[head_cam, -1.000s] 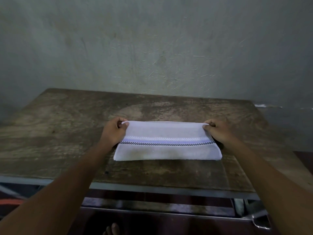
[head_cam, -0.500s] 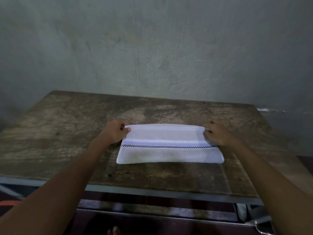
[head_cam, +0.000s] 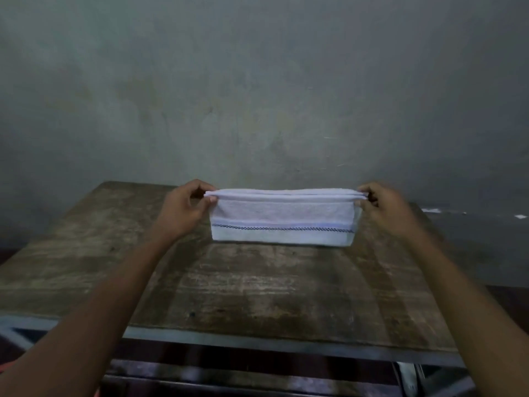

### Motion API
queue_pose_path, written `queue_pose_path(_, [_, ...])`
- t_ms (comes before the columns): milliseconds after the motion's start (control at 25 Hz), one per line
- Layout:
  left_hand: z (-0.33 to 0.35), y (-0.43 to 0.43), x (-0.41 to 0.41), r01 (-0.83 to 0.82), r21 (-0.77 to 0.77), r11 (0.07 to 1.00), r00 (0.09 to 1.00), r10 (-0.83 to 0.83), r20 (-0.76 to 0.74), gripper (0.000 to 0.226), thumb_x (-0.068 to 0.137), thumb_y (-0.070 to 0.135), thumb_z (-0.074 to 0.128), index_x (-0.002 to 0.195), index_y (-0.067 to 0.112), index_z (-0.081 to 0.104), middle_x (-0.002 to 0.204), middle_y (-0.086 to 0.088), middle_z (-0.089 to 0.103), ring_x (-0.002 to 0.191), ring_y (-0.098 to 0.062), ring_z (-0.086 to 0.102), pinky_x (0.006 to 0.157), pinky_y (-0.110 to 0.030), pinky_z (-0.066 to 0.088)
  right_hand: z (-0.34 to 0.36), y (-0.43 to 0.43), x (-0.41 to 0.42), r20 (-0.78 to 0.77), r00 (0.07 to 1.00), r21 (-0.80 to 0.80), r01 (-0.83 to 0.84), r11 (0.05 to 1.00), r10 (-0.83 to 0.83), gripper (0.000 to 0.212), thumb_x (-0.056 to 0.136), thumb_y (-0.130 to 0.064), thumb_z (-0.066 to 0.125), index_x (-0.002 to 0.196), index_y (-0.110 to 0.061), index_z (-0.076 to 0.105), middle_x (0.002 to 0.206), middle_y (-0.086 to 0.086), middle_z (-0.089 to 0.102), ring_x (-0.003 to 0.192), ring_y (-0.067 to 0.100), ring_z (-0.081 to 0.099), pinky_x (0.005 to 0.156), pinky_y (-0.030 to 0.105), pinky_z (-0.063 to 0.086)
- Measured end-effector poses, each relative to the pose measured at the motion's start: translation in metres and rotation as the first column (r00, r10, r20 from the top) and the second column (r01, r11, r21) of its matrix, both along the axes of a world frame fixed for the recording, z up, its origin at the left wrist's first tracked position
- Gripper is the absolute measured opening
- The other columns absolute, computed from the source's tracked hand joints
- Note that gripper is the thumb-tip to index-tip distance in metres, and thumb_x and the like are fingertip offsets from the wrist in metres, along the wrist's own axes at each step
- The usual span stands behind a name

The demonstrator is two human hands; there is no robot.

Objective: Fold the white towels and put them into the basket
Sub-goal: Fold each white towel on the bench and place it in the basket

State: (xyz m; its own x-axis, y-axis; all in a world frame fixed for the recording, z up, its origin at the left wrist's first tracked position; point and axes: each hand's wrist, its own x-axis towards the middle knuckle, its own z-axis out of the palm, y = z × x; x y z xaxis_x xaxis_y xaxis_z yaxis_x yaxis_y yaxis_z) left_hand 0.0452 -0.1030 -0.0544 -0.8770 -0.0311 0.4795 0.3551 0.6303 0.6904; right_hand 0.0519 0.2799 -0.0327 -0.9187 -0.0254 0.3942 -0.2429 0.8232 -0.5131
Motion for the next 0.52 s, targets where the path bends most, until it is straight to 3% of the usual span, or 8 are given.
queue_pose_path(80, [0.001, 0.003, 0.012, -0.043, -0.014, 0.999, 0.992, 0.041, -0.120, 0.011, 0.085, 0.014, 0.066, 0.091, 0.024, 0.066, 0.084, 0.016, 0.064, 0.078, 0.001, 0.058, 0.073, -0.003, 0.040, 0.010, -0.003, 0.018, -0.141, 0.990, 0.083, 0.034, 0.996, -0.022, 0.014, 0.085, 0.001, 0.061, 0.099, 0.003, 0.061, 0.096, 0.017, 0.058, 0.084, 0.028, 0.054, 0.068, 0.022, 0.029])
queue_pose_path(160, [-0.016, 0.001, 0.026, -0.069, -0.082, 0.994, 0.986, 0.055, -0.156, 0.010, 0.084, 0.020, 0.066, 0.093, 0.021, 0.069, 0.089, 0.015, 0.065, 0.083, -0.001, 0.058, 0.077, -0.011, 0.042, -0.001, -0.002, 0.035, -0.207, 0.978, 0.157, 0.066, 0.985, -0.032, 0.007, 0.080, 0.001, 0.066, 0.084, 0.001, 0.061, 0.084, 0.015, 0.057, 0.073, 0.024, 0.051, 0.060, 0.021, 0.019])
queue_pose_path(280, [-0.052, -0.006, 0.049, 0.065, -0.274, 0.959, 0.998, -0.067, 0.003, 0.018, 0.081, 0.031, 0.062, 0.095, 0.022, 0.069, 0.096, 0.007, 0.067, 0.086, -0.008, 0.061, 0.081, -0.025, 0.048, -0.059, 0.008, 0.054, 0.031, 0.991, 0.282, -0.130, 0.950, 0.127, 0.019, 0.072, -0.009, 0.063, 0.070, -0.022, 0.050, 0.076, 0.012, 0.055, 0.070, 0.034, 0.057, 0.063, 0.028, 0.029])
queue_pose_path(360, [-0.069, -0.012, 0.059, 0.194, -0.405, 0.893, 0.981, -0.170, 0.094, 0.015, 0.075, 0.037, 0.056, 0.087, 0.030, 0.063, 0.086, 0.006, 0.071, 0.079, -0.013, 0.066, 0.073, -0.030, 0.053, -0.089, 0.021, 0.063, 0.208, 0.969, 0.328, -0.195, 0.924, 0.131, 0.028, 0.071, -0.015, 0.054, 0.066, -0.035, 0.036, 0.072, 0.011, 0.054, 0.069, 0.035, 0.056, 0.060, 0.031, 0.034])
queue_pose_path(440, [-0.075, -0.015, 0.066, 0.262, -0.459, 0.849, 0.964, -0.207, 0.166, 0.016, 0.068, 0.035, 0.054, 0.083, 0.031, 0.055, 0.079, 0.010, 0.069, 0.074, -0.013, 0.067, 0.067, -0.032, 0.053, -0.091, 0.031, 0.073, 0.302, 0.952, 0.329, -0.158, 0.931, 0.055, 0.030, 0.069, -0.014, 0.053, 0.061, -0.032, 0.030, 0.064, 0.002, 0.050, 0.066, 0.032, 0.055, 0.059, 0.033, 0.035])
queue_pose_path(520, [-0.071, -0.014, 0.071, 0.255, -0.490, 0.833, 0.964, -0.180, 0.196, 0.014, 0.062, 0.035, 0.057, 0.074, 0.029, 0.054, 0.073, 0.012, 0.065, 0.069, -0.007, 0.063, 0.065, -0.033, 0.052, -0.083, 0.032, 0.078, 0.322, 0.946, 0.343, -0.080, 0.936, -0.037, 0.022, 0.069, -0.017, 0.057, 0.061, -0.024, 0.037, 0.061, -0.006, 0.048, 0.064, 0.027, 0.052, 0.058, 0.034, 0.038])
